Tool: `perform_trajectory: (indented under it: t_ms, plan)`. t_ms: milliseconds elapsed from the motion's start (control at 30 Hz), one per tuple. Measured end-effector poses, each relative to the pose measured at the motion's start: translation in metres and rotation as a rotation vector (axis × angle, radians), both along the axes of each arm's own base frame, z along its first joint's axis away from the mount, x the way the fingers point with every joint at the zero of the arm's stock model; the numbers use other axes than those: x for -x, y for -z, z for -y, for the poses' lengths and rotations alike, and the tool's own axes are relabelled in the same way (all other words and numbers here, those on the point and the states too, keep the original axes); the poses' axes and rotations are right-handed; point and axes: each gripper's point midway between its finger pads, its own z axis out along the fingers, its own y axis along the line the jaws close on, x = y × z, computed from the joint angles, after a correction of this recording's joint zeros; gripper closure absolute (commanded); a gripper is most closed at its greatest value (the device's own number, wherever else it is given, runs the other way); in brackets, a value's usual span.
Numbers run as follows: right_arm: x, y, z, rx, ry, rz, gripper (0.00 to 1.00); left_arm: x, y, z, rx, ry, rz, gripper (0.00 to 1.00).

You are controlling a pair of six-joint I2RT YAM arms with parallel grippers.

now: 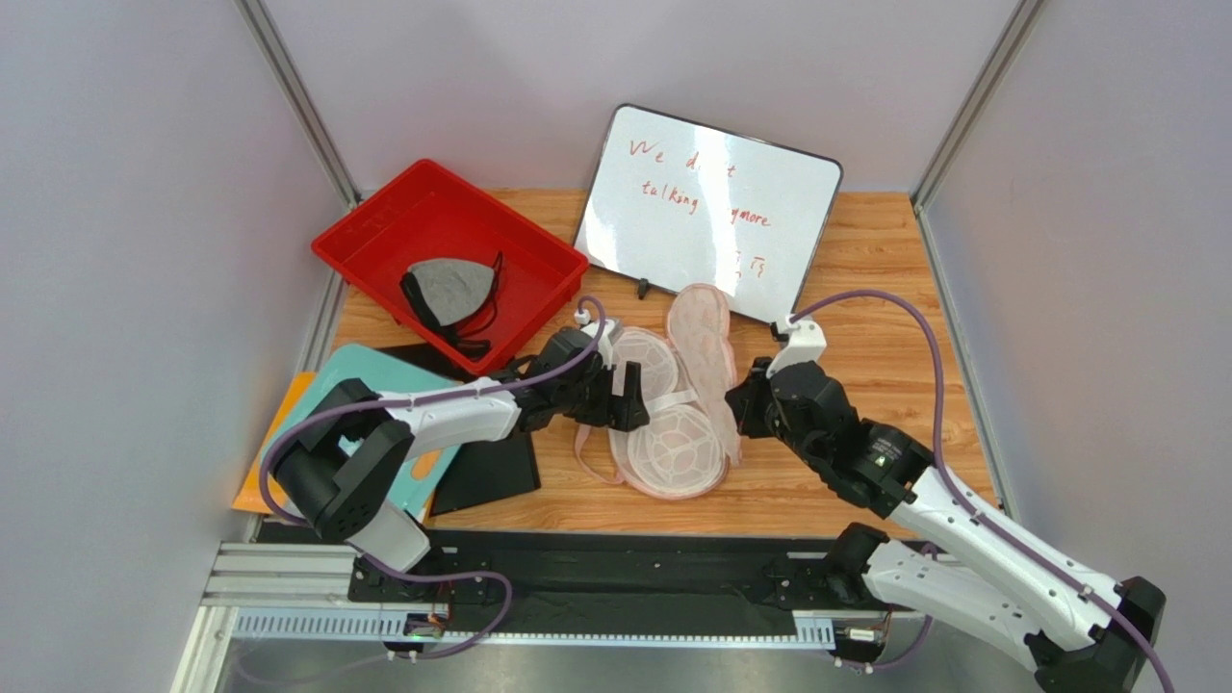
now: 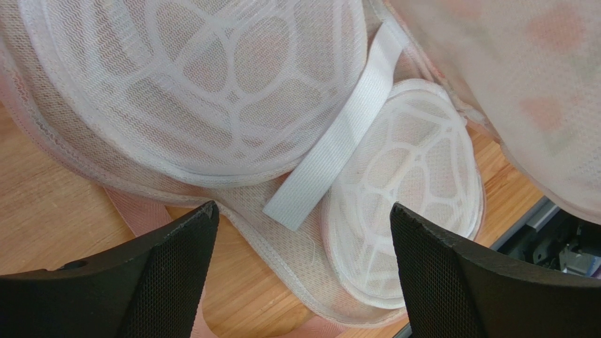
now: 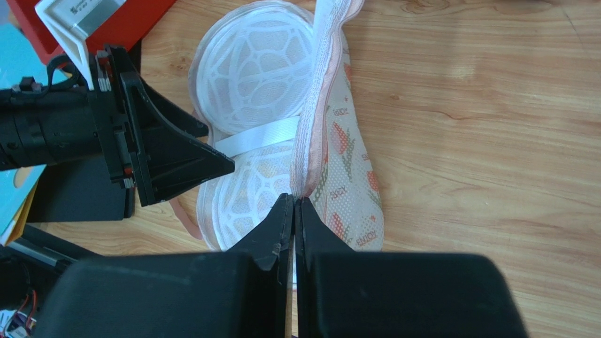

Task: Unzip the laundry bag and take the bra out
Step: Close the laundry bag at the center of the board.

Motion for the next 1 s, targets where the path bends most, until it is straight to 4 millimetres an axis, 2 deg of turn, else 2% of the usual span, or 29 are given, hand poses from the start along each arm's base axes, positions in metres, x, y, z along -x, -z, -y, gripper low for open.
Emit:
perform_trajectory:
  t_ms: [100, 267, 333, 400, 567, 700, 767, 867, 900, 933, 967, 1000]
  plan:
    - [0.004, 0.0, -0.012, 0.019, -0.055, 0.011, 1.0, -0.001, -0.013, -0.002, 0.009, -0.009, 0.028, 0.02]
    - [0.016, 0.009, -0.04, 0.069, -0.171, 0.01, 1.0, -0.006, -0.068, -0.016, 0.053, -0.054, 0.16, 0.0]
    - [0.02, 0.015, -0.05, 0.095, -0.205, 0.004, 1.0, -0.005, -0.083, -0.024, 0.055, -0.07, 0.199, 0.0]
    - [0.024, 0.021, -0.06, 0.127, -0.236, -0.006, 1.0, -0.005, -0.091, -0.032, 0.041, -0.087, 0.223, 0.0]
    - [0.03, 0.037, -0.076, 0.183, -0.284, -0.029, 1.0, -0.01, -0.092, -0.062, -0.015, -0.156, 0.234, 0.0]
    - [0.034, 0.045, -0.083, 0.204, -0.308, -0.043, 1.0, -0.018, -0.081, -0.096, -0.062, -0.243, 0.21, 0.0]
    - [0.036, 0.047, -0.085, 0.207, -0.316, -0.045, 1.0, -0.019, -0.078, -0.107, -0.079, -0.269, 0.202, 0.0]
    - [0.038, 0.05, -0.09, 0.208, -0.329, -0.052, 0.65, -0.017, -0.078, -0.118, -0.089, -0.285, 0.201, 0.0]
    - [0.038, 0.052, -0.091, 0.211, -0.334, -0.057, 0.39, -0.017, -0.08, -0.121, -0.088, -0.291, 0.206, 0.0]
    - [0.039, 0.054, -0.092, 0.213, -0.339, -0.061, 0.31, -0.017, -0.082, -0.123, -0.086, -0.295, 0.212, 0.0]
    - [0.039, 0.054, -0.093, 0.21, -0.34, -0.068, 0.27, -0.018, -0.085, -0.125, -0.084, -0.301, 0.218, 0.0]
    - [0.04, 0.055, -0.095, 0.215, -0.347, -0.071, 0.16, -0.018, -0.086, -0.127, -0.084, -0.304, 0.221, 0.0]
